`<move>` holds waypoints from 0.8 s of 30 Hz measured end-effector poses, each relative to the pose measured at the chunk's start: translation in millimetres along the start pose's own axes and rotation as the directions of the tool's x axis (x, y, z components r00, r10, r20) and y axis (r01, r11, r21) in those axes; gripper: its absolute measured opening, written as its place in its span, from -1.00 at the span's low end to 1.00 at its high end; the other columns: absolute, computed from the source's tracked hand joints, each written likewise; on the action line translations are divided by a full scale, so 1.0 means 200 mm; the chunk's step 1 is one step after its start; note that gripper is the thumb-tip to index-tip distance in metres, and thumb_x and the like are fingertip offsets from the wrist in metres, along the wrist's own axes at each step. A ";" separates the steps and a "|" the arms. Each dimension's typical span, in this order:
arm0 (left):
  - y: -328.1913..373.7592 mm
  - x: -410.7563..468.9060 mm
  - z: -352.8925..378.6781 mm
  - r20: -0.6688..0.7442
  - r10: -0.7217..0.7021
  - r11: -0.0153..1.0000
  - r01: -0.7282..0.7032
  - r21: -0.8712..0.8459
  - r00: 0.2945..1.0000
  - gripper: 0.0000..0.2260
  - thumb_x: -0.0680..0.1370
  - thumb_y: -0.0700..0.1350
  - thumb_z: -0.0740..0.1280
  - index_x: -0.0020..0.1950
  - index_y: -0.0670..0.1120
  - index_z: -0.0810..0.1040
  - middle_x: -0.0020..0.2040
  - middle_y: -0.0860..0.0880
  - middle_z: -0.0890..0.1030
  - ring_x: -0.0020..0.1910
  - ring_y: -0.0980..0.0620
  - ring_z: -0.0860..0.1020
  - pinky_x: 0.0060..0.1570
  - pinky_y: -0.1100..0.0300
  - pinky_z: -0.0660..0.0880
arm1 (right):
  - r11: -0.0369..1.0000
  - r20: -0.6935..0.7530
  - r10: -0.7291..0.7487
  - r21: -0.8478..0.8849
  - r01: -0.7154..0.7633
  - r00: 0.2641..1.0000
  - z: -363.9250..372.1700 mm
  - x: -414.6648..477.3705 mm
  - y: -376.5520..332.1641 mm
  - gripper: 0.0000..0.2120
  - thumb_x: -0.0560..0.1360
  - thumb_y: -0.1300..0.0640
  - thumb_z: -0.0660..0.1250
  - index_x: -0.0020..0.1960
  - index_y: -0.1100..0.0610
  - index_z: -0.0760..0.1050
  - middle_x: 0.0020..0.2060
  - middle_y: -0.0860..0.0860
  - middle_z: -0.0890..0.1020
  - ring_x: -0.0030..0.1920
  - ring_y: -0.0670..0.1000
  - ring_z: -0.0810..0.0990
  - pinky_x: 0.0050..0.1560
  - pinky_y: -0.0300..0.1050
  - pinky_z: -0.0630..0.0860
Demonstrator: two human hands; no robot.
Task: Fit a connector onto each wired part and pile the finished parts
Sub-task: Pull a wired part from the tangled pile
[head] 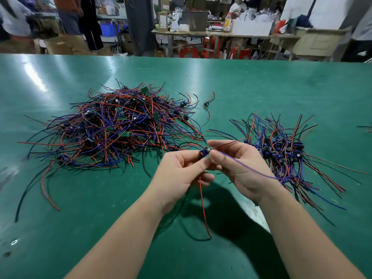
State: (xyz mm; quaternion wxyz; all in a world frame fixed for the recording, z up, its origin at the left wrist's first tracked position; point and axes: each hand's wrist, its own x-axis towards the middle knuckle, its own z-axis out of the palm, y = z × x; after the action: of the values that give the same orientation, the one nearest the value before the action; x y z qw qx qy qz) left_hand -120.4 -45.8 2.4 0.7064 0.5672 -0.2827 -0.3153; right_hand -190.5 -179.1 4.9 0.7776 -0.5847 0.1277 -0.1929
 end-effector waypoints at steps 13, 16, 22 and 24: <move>0.04 0.05 -0.08 -0.473 0.077 0.989 -0.127 -0.075 0.877 -0.30 0.55 -0.36 0.23 0.56 0.05 0.00 0.09 -0.07 0.63 -0.28 0.05 0.64 -0.36 0.23 0.56 | 0.947 -0.099 0.076 0.320 -0.041 0.992 -0.02 -0.01 -0.10 -0.81 0.33 0.08 0.31 -0.27 0.08 0.70 -0.34 -0.02 0.68 -0.43 -0.14 0.58 -0.39 -0.32 0.53; 0.06 0.08 -0.15 -0.638 -0.060 0.927 -0.195 -0.321 0.767 -0.40 0.52 -0.39 0.19 0.52 -0.11 0.12 0.20 -0.13 0.50 -0.17 0.00 0.62 -0.33 0.22 0.56 | 0.937 -0.117 0.081 0.348 -0.035 0.990 -0.03 -0.01 -0.11 -0.80 0.32 0.06 0.31 -0.28 0.08 0.70 -0.32 -0.01 0.68 -0.44 -0.13 0.56 -0.42 -0.33 0.51; 0.08 0.08 -0.29 -0.805 -0.203 0.836 -0.330 -0.439 0.557 -0.65 0.48 -0.32 0.24 0.27 -0.24 0.40 0.03 -0.09 0.53 -0.06 0.07 0.55 -0.25 0.30 0.48 | 0.919 -0.139 0.071 0.394 -0.011 0.988 -0.04 0.01 -0.11 -0.82 0.32 0.05 0.33 -0.28 0.08 0.70 -0.32 -0.02 0.67 -0.42 -0.13 0.58 -0.35 -0.35 0.51; 0.08 0.09 -0.32 -0.860 -0.137 0.887 -0.326 -0.327 0.491 -0.49 0.47 -0.30 0.27 0.42 -0.24 0.27 0.29 -0.13 0.45 0.05 0.11 0.53 -0.19 0.36 0.46 | 0.921 -0.144 0.072 0.389 -0.010 0.987 -0.04 0.00 -0.11 -0.82 0.31 0.05 0.33 -0.29 0.07 0.70 -0.32 -0.02 0.67 -0.42 -0.13 0.58 -0.35 -0.35 0.50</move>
State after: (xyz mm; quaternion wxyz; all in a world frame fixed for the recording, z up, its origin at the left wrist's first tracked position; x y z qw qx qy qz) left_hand -58.3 -17.8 6.3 0.8784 0.4507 0.1592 -0.0032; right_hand -196.6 -192.0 23.2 0.8692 -0.4000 0.1596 -0.2430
